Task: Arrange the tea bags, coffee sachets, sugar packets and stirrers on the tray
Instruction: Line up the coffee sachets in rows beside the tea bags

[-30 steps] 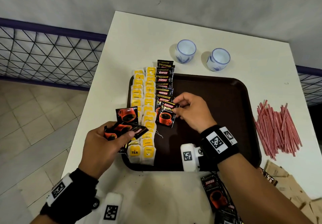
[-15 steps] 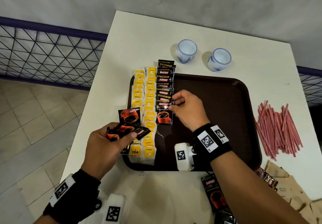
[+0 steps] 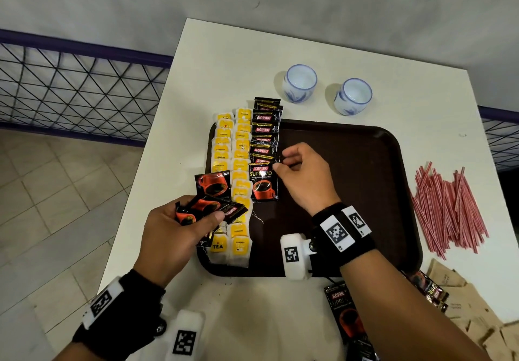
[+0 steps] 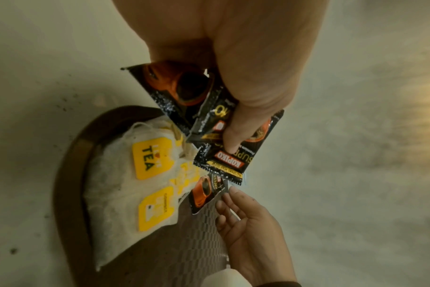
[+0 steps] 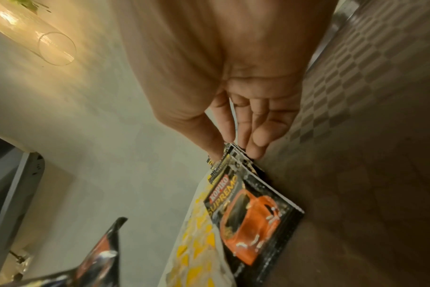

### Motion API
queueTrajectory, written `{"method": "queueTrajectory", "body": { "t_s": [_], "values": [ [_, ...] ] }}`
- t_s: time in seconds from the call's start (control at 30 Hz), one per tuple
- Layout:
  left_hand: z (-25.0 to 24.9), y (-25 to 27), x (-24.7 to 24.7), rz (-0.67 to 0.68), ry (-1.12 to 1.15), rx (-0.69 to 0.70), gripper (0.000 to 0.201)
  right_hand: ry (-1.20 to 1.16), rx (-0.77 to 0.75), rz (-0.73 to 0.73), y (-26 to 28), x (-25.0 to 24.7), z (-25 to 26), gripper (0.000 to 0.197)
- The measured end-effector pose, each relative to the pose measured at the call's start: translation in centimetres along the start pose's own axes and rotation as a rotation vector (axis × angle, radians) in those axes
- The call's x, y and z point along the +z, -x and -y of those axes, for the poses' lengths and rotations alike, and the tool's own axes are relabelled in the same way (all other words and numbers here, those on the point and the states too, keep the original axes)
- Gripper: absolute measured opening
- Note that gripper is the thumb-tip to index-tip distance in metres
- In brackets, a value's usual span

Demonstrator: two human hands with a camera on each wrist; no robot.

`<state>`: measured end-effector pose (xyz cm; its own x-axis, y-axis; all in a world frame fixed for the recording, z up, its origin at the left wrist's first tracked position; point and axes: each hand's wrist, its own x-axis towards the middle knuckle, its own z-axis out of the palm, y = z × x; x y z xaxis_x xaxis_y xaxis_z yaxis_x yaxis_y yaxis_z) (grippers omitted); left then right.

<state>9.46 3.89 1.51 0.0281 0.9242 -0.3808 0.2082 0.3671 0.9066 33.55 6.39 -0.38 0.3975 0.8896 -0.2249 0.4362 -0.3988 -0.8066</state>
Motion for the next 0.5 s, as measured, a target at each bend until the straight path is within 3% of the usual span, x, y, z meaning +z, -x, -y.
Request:
{"method": "queueTrajectory", "body": {
  "t_s": [0.07, 0.17, 0.27, 0.37, 0.43, 0.5],
  "values": [
    [-0.4, -0.3, 0.3, 0.020, 0.020, -0.008, 0.018, -0.049, -0.027, 0.022, 0.5, -0.3, 0.4, 0.017],
    [-1.3, -0.7, 1.0, 0.098, -0.035, 0.005, 0.018, -0.189, -0.039, 0.183, 1.6, -0.7, 1.0, 0.020],
    [-2.0, -1.3, 1.6, 0.224, -0.239, 0.095, 0.019, -0.239, -0.124, 0.306, 2.4, -1.7, 1.6, 0.042],
    [-2.6, -1.8, 2.2, 0.347, -0.465, 0.267, 0.018, -0.105, -0.335, 0.432, 2.7, -2.6, 2.3, 0.061],
    [-3.3, -2.0, 2.7, 0.387, -0.529, 0.358, 0.017, -0.023, -0.363, 0.508, 2.7, -2.7, 2.4, 0.055],
    [-4.1, -2.2, 3.1, 0.407, -0.548, 0.409, 0.016, -0.022, -0.334, 0.489, 2.7, -2.6, 2.1, 0.039]
  ]
}}
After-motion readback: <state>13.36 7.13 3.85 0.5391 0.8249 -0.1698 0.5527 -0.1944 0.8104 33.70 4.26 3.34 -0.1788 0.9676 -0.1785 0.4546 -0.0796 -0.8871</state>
